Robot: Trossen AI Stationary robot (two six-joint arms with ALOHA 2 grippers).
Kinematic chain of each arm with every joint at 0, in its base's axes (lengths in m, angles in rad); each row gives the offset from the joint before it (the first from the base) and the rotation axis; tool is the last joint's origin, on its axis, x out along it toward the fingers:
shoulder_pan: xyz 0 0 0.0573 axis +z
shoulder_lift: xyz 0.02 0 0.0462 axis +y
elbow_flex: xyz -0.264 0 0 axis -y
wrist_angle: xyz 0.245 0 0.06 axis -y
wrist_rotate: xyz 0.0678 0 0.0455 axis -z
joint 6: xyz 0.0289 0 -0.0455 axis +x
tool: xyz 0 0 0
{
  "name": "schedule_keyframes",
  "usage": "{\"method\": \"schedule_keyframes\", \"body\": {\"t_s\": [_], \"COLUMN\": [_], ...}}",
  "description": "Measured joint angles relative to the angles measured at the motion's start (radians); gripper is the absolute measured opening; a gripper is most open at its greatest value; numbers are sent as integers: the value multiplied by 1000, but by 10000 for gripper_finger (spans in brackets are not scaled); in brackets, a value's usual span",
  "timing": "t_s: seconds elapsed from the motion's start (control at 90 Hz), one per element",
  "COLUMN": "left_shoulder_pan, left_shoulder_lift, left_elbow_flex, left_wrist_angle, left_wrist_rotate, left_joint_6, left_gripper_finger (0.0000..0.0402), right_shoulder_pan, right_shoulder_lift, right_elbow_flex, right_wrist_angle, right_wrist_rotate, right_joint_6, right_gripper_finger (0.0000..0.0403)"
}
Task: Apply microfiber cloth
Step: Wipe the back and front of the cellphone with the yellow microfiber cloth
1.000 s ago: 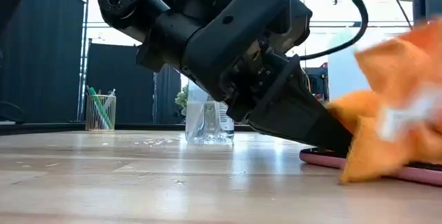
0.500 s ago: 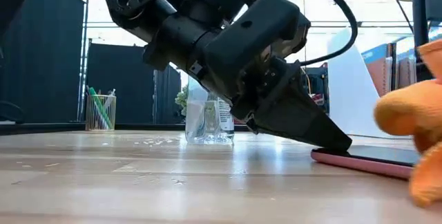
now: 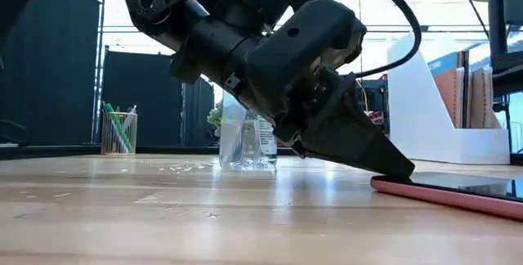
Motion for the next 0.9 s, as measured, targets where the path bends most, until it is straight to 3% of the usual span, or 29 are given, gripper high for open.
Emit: {"method": "schedule_keyframes", "body": {"t_s": [0.056, 0.178, 0.278, 0.333, 0.489, 0.556, 0.744, 0.844, 0.9], "left_shoulder_pan": [0, 0, 0, 0, 0, 0, 0, 0, 1], "left_shoulder_lift": [0, 0, 0, 0, 0, 0, 0, 0, 0], "left_elbow_flex": [0, 0, 0, 0, 0, 0, 0, 0, 0], "left_wrist_angle": [0, 1, 2, 2, 2, 2, 2, 2, 2], "left_wrist_rotate": [0, 0, 0, 1, 1, 2, 5, 6, 8], "left_joint_6": [0, 0, 0, 0, 0, 0, 5, 5, 5], "left_gripper_finger": [0, 0, 0, 0, 0, 0, 0, 0, 0], "right_shoulder_pan": [-2, -21, -56, -85, -160, -167, -103, -53, -32], "right_shoulder_lift": [-30, -74, -70, -47, 54, 96, 153, 154, 147], "right_elbow_flex": [0, 1, 3, 3, 3, 3, 9, 12, 10], "right_wrist_angle": [-1, 25, 37, 37, 52, 78, 117, 126, 116], "right_wrist_rotate": [33, 232, 395, 428, 415, 353, 221, 65, 36], "right_joint_6": [-2, -88, -171, -187, -176, -160, -38, 20, 47], "right_gripper_finger": [17, 17, 17, 17, 17, 17, 17, 17, 17]}}
